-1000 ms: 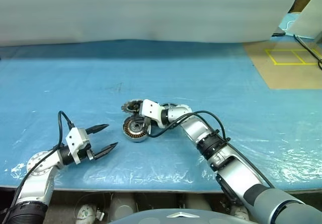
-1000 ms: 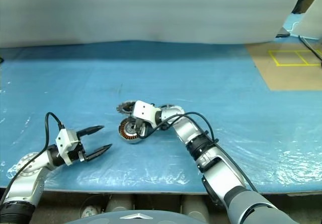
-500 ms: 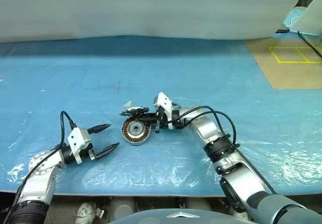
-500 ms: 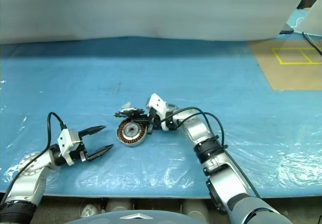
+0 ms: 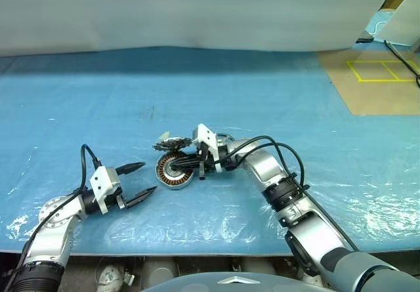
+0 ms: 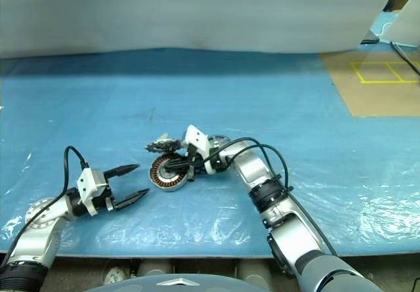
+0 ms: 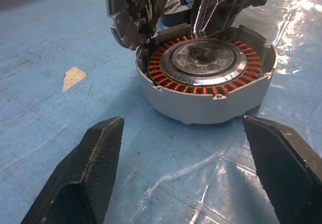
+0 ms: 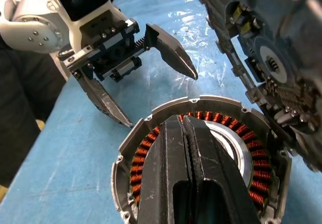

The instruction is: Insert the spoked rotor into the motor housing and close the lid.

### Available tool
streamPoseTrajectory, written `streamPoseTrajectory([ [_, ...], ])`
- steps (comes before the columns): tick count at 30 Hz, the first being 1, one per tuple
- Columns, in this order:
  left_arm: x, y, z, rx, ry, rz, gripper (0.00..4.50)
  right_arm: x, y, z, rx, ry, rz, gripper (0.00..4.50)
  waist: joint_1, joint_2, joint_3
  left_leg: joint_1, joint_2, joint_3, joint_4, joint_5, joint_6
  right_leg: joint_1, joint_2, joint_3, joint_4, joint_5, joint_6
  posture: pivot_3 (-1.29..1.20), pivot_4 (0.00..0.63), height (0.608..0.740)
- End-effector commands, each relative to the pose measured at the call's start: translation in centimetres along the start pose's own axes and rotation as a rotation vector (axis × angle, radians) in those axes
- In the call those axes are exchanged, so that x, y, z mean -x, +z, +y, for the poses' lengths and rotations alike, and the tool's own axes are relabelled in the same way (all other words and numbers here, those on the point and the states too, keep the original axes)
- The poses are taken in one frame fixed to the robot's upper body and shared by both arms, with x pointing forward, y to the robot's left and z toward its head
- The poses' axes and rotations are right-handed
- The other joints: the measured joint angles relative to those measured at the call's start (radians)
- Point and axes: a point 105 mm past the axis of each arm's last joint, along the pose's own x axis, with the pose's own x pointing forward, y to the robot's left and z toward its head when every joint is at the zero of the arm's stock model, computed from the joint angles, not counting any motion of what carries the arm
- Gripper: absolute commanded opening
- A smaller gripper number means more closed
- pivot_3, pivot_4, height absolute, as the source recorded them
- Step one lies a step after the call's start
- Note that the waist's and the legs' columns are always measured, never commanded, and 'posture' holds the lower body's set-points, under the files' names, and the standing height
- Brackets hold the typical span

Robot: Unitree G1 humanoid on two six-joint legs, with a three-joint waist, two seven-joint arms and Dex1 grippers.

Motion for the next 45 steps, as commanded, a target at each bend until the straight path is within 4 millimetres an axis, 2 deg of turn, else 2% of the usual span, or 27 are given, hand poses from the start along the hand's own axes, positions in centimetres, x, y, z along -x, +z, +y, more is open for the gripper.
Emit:
streamPoseTrajectory([
  [1,-0.2,1.0,-0.1,-0.031,-0.004,-0.020,3.98,-0.6,0.9,-0.4,0.043,-0.016,-0.016,0.02,0.000,0.000,0.000,0.000,0.000,0.000,0.000,0.000,0.000,0.000,0.000,0.000,0.000,0.000,0.000,0.00,0.150,0.740],
  [4,-0.2,1.2,-0.1,-0.032,-0.003,-0.020,3.98,-0.6,0.0,-0.7,0.051,-0.033,0.023,0.02,0.000,0.000,0.000,0.000,0.000,0.000,0.000,0.000,0.000,0.000,0.000,0.000,0.000,0.000,-0.001,0.00,0.150,0.740],
  [6,-0.2,1.3,-0.1,-0.034,-0.002,-0.019,3.98,-0.5,-1.3,-1.0,0.075,-0.055,0.088,0.02,0.000,0.000,0.000,0.000,0.000,0.000,0.000,0.000,0.000,0.000,0.000,0.000,0.000,0.000,0.000,0.00,0.150,0.740],
  [10,-0.3,1.7,0.1,-0.038,-0.001,-0.023,3.98,0.4,-5.5,-2.6,0.258,-0.140,0.337,0.02,-0.003,0.000,0.000,0.003,0.000,0.000,0.001,0.000,0.000,0.001,0.000,0.001,0.002,-0.001,-0.001,0.00,0.150,0.740],
  [11,-0.4,1.7,0.1,-0.039,0.000,-0.024,3.98,0.6,-6.2,-2.7,0.250,-0.142,0.365,0.02,-0.003,0.000,0.000,0.005,0.000,0.001,0.001,0.000,0.000,0.002,0.000,0.001,0.003,-0.001,-0.002,0.00,0.150,0.740],
  [15,-0.5,1.9,0.2,-0.041,-0.001,-0.027,3.98,0.9,-7.1,-2.1,0.203,-0.106,0.378,0.02,-0.002,0.001,0.000,0.022,0.000,0.001,-0.001,-0.001,0.001,0.017,-0.001,0.002,0.003,-0.004,-0.005,0.00,0.150,0.740],
  [19,-0.7,1.8,0.3,-0.042,-0.004,-0.024,3.98,1.3,-8.1,-1.7,0.261,-0.092,0.425,0.02,0.001,0.003,-0.002,0.025,0.000,0.001,-0.002,-0.003,0.004,0.020,-0.002,0.002,0.003,-0.004,-0.004,0.00,0.150,0.740],
  [23,-0.8,1.8,0.5,-0.043,-0.006,-0.024,3.98,0.9,-6.9,-1.2,0.249,-0.082,0.332,0.02,0.000,0.006,-0.005,0.025,0.000,0.001,-0.002,-0.003,0.004,0.019,-0.002,0.002,0.004,-0.004,-0.005,0.00,0.150,0.740],
  [26,-1.0,2.0,0.7,-0.049,-0.006,-0.027,3.98,0.9,-3.5,-1.9,0.224,-0.141,0.127,0.02,-0.001,0.006,-0.005,0.024,0.000,0.001,-0.002,-0.003,0.004,0.018,-0.001,0.002,0.003,-0.003,-0.006,0.00,0.150,0.740],
  [31,-0.8,2.1,0.8,-0.050,-0.002,-0.027,3.98,1.4,-0.1,-2.6,0.119,-0.163,-0.052,0.02,-0.002,0.006,-0.004,0.014,0.001,0.002,-0.002,0.000,0.000,0.011,0.000,0.002,-0.002,-0.003,-0.006,0.00,0.150,0.740],
  [35,-0.5,1.9,0.8,-0.049,-0.003,-0.023,3.98,1.3,-0.2,-2.2,0.149,-0.131,-0.018,0.02,-0.001,0.006,-0.005,0.001,0.001,0.001,-0.001,0.000,-0.001,0.000,0.002,0.000,0.000,0.000,-0.002,0.00,0.150,0.740],
  [40,-0.4,1.8,1.0,-0.050,-0.002,-0.022,3.98,0.9,0.2,-1.7,0.188,-0.107,-0.007,0.02,-0.001,0.006,-0.004,0.001,0.001,0.001,-0.001,0.000,-0.001,0.000,0.001,-0.001,0.000,0.000,-0.002,0.00,0.150,0.740],
  [45,-0.3,1.5,1.0,-0.051,-0.001,-0.020,3.98,1.5,0.8,-1.4,0.200,-0.088,-0.009,0.02,0.000,0.006,-0.004,0.001,0.001,0.001,-0.001,0.000,-0.001,0.000,0.001,0.000,0.000,-0.001,-0.004,0.00,0.150,0.740],
])
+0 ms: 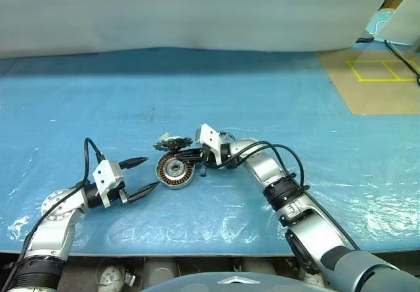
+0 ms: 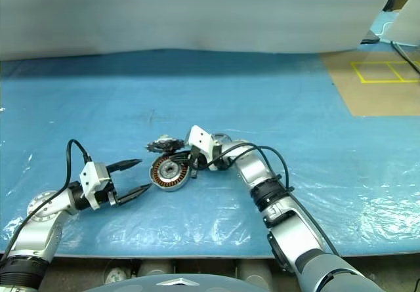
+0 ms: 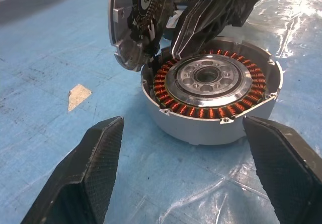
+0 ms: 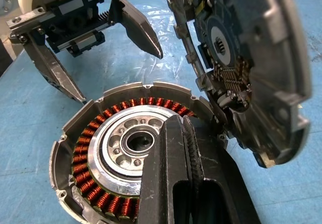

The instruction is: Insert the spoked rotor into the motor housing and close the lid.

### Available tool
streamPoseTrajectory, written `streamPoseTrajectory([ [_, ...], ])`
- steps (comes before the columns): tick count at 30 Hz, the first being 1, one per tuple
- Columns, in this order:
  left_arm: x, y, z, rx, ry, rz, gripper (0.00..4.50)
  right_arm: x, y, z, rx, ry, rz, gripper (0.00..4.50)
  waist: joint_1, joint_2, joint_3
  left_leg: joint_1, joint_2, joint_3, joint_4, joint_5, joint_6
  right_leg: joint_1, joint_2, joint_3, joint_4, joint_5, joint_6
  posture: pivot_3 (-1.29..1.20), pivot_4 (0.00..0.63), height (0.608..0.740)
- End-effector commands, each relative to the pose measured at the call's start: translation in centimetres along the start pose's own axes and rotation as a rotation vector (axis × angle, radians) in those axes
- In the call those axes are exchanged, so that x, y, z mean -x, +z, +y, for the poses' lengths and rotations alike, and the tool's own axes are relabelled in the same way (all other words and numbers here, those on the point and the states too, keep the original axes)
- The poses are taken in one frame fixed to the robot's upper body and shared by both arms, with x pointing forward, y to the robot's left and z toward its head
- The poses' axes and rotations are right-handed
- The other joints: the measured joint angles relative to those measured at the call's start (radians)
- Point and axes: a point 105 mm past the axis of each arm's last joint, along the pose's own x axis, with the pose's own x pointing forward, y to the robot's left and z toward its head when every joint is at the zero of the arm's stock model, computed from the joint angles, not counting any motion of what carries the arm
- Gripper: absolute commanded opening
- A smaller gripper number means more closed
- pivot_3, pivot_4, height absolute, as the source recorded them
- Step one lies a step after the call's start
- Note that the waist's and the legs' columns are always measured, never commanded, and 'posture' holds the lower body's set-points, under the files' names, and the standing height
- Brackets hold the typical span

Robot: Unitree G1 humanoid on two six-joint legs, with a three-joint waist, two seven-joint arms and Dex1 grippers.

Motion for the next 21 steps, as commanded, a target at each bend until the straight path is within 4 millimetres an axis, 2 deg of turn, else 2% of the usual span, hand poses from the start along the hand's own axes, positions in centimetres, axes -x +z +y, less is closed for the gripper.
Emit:
streamPoseTrajectory([
  [1,0.4,0.4,0.4,-0.033,0.012,-0.017,3.98,0.3,1.6,0.4,0.047,0.034,-0.025,0.02,0.001,0.000,0.000,0.000,0.000,0.000,0.000,0.000,0.000,0.000,0.000,0.000,0.000,0.000,0.000,0.00,0.150,0.740],
  [9,0.2,0.1,0.3,-0.030,0.011,-0.019,3.98,-0.5,1.5,1.7,0.019,0.131,0.016,0.02,-0.001,0.000,0.000,0.000,0.000,0.000,0.000,0.000,0.000,0.000,0.000,0.000,0.000,0.001,0.002,0.00,0.150,0.740],
  [17,0.3,-0.3,0.2,-0.028,0.015,-0.016,3.98,-1.5,0.8,1.3,0.094,0.130,0.119,0.02,-0.001,0.000,0.000,0.000,0.000,0.000,0.001,0.000,0.000,0.000,0.000,0.000,0.001,0.001,0.002,0.00,0.150,0.740],
  [21,0.3,-0.4,0.0,-0.025,0.016,-0.015,3.98,-1.0,-1.2,1.0,0.171,0.129,0.258,0.02,0.000,0.000,0.000,0.000,0.000,0.000,0.001,0.000,0.000,0.000,0.000,0.000,0.001,0.001,0.002,0.00,0.150,0.740],
])
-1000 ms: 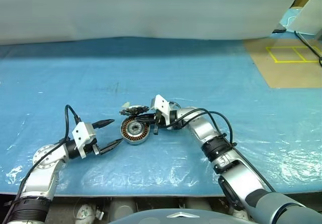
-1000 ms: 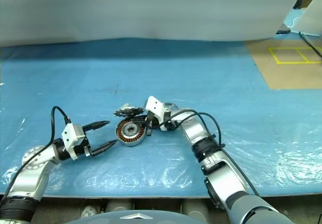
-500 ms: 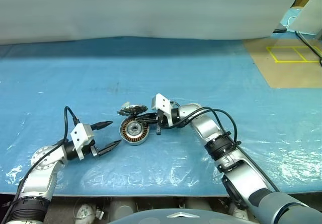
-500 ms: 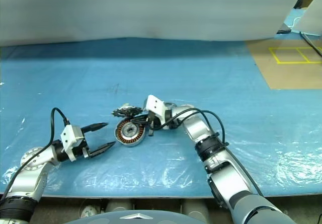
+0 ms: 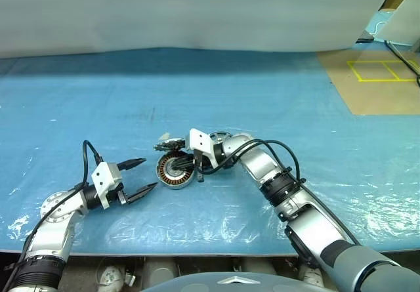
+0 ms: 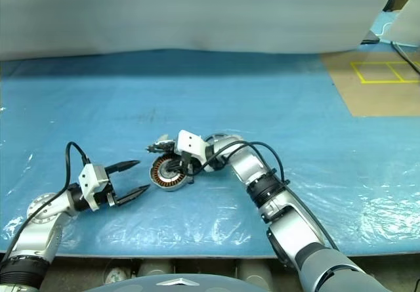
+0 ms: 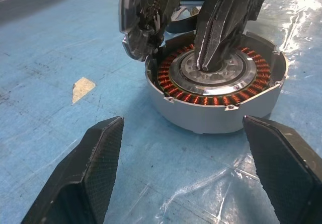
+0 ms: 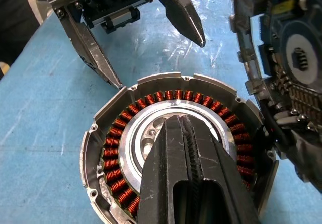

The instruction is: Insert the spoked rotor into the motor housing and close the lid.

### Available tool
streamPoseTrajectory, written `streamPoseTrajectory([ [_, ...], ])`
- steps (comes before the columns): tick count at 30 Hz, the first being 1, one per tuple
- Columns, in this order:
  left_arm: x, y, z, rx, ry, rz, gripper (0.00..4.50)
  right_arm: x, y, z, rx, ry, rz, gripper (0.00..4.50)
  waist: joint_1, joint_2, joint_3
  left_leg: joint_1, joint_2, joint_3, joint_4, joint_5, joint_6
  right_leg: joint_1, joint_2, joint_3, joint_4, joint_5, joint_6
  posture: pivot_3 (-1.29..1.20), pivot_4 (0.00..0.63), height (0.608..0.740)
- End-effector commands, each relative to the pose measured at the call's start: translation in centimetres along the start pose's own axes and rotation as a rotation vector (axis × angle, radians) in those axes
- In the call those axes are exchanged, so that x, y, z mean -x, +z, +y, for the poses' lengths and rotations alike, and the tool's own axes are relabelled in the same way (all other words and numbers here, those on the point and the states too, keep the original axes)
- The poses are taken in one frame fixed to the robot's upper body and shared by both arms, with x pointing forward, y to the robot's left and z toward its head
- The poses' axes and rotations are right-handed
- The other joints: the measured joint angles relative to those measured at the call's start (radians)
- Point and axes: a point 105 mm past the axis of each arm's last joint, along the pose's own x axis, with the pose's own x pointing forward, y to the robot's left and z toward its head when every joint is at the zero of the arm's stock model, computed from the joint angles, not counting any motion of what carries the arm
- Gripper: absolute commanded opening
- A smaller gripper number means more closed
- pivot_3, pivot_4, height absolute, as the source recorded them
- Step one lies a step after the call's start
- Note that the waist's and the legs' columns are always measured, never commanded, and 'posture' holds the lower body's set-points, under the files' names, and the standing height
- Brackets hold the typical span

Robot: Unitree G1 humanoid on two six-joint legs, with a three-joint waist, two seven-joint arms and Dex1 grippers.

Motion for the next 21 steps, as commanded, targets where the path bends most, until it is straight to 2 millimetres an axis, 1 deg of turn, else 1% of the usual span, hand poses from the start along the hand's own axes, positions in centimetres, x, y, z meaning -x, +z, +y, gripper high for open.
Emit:
streamPoseTrajectory([
  [1,0.1,0.1,-0.1,-0.017,0.001,-0.011,3.98,0.3,-2.2,0.0,0.089,0.009,0.154,0.02,0.000,0.000,0.000,0.000,0.000,0.000,0.000,0.000,0.000,0.000,0.000,0.000,0.000,0.000,0.000,0.00,0.150,0.740],
  [3,0.0,0.1,-0.1,-0.015,0.001,-0.012,3.98,1.0,-4.0,0.1,0.197,0.032,0.275,0.02,0.000,0.000,0.000,0.001,0.000,0.000,0.000,0.000,0.000,0.000,0.000,0.000,0.000,0.000,0.000,0.00,0.150,0.740],
  [5,-0.1,0.0,-0.1,-0.014,0.001,-0.014,3.98,1.5,-4.8,0.4,0.259,0.061,0.329,0.02,0.004,0.000,0.000,0.004,-0.001,0.000,0.001,0.000,0.000,0.003,-0.001,0.000,0.001,0.000,0.000,0.00,0.150,0.740],
  [6,-0.1,0.0,-0.1,-0.014,0.001,-0.015,3.98,1.6,-4.9,0.4,0.271,0.068,0.336,0.02,0.006,0.000,0.000,0.005,-0.001,0.000,0.001,0.000,0.000,0.005,-0.001,0.000,0.001,-0.002,-0.003,0.00,0.150,0.740],
  [12,-0.4,-0.1,0.1,-0.017,-0.003,-0.021,3.98,1.6,-4.1,0.2,0.358,0.065,0.324,0.02,0.013,0.000,0.000,0.016,-0.002,0.000,0.001,0.000,0.000,0.017,-0.002,0.001,-0.002,-0.003,-0.004,0.00,0.150,0.740],
  [14,-0.5,-0.1,0.1,-0.018,-0.003,-0.022,3.98,1.3,-2.8,0.1,0.386,0.045,0.240,0.02,0.013,0.000,0.000,0.016,-0.001,0.000,0.001,0.000,0.000,0.017,-0.002,0.001,-0.002,-0.003,-0.004,0.00,0.150,0.740],
  [17,-0.4,-0.2,0.2,-0.020,-0.005,-0.022,3.98,1.3,0.1,-0.4,0.348,-0.007,0.058,0.02,0.011,0.000,0.000,0.016,0.000,0.000,0.001,0.000,0.000,0.016,-0.002,0.001,-0.002,-0.003,-0.004,0.00,0.150,0.740],
  [21,-0.4,-0.2,0.1,-0.016,-0.007,-0.022,3.98,1.7,2.5,-0.8,0.289,-0.027,-0.071,0.02,0.001,-0.001,0.001,0.008,0.000,0.000,0.001,0.000,0.000,0.009,-0.001,0.001,-0.002,-0.003,-0.004,0.00,0.150,0.740],
])
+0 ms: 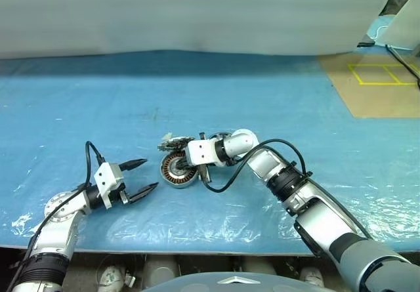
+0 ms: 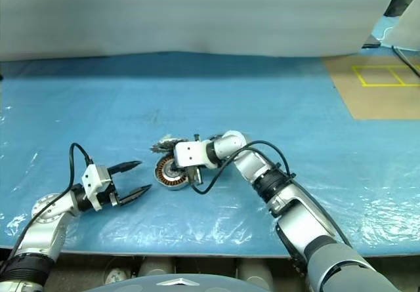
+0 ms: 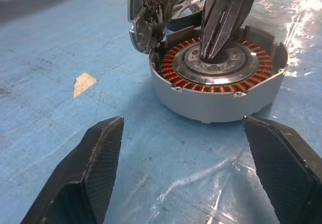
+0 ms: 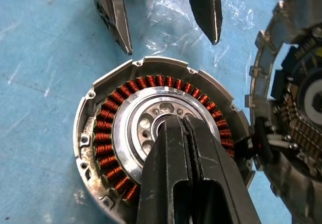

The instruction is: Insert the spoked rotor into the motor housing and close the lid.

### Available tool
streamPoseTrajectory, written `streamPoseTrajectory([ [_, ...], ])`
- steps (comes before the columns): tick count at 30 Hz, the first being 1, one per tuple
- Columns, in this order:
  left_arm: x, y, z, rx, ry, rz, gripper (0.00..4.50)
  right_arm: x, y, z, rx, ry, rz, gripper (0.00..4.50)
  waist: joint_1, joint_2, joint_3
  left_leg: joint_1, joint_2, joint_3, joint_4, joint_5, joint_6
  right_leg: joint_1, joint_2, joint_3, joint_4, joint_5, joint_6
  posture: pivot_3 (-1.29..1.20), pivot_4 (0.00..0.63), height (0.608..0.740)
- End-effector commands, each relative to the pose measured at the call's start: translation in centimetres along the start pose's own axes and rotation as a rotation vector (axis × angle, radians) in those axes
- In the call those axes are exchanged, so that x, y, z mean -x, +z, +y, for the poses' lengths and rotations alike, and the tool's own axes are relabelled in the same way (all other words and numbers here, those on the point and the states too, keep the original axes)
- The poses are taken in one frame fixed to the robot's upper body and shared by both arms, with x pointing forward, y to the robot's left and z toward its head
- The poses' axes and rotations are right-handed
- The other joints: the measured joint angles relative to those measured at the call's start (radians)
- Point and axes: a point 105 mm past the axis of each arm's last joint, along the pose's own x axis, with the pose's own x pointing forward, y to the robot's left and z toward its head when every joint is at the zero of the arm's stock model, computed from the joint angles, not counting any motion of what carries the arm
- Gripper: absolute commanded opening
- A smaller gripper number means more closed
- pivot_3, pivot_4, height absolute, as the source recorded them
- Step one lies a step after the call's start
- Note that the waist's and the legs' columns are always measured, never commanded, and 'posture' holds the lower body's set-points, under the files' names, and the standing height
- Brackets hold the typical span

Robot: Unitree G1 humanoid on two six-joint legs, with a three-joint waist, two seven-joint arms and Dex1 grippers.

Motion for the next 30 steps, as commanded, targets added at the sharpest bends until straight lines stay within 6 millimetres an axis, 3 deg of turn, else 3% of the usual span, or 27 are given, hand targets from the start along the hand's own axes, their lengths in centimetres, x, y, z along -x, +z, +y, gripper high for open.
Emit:
streamPoseTrajectory([
  [1,0.0,0.5,0.1,-0.029,-0.004,-0.018,3.98,0.8,2.3,-1.3,-0.028,-0.039,-0.114,0.02,-0.002,0.000,0.000,-0.004,0.000,0.000,0.000,0.000,0.000,-0.004,0.001,0.000,0.001,0.000,0.000,0.00,0.150,0.740],
  [8,-0.1,0.7,0.2,-0.019,0.003,-0.030,3.98,1.0,3.1,-1.0,0.004,0.009,-0.096,0.02,-0.004,-0.001,0.000,-0.009,0.001,0.000,0.000,0.000,0.000,-0.010,0.001,-0.001,0.006,0.002,0.004,0.00,0.150,0.740],
  [20,-0.2,0.7,-0.1,-0.021,-0.005,-0.028,3.98,-0.4,2.4,-0.3,0.043,0.059,-0.030,0.02,-0.004,-0.001,0.000,-0.008,0.000,0.000,0.003,0.000,0.000,-0.010,0.001,0.000,0.009,0.000,0.000,0.00,0.150,0.740],
  [30,-0.2,0.6,-0.3,-0.021,-0.009,-0.024,3.98,-0.3,1.4,0.0,0.048,0.075,0.011,0.02,-0.003,-0.001,0.000,-0.008,0.000,0.000,0.004,0.000,0.000,-0.010,0.001,0.000,0.009,0.000,0.000,0.00,0.150,0.740],
])
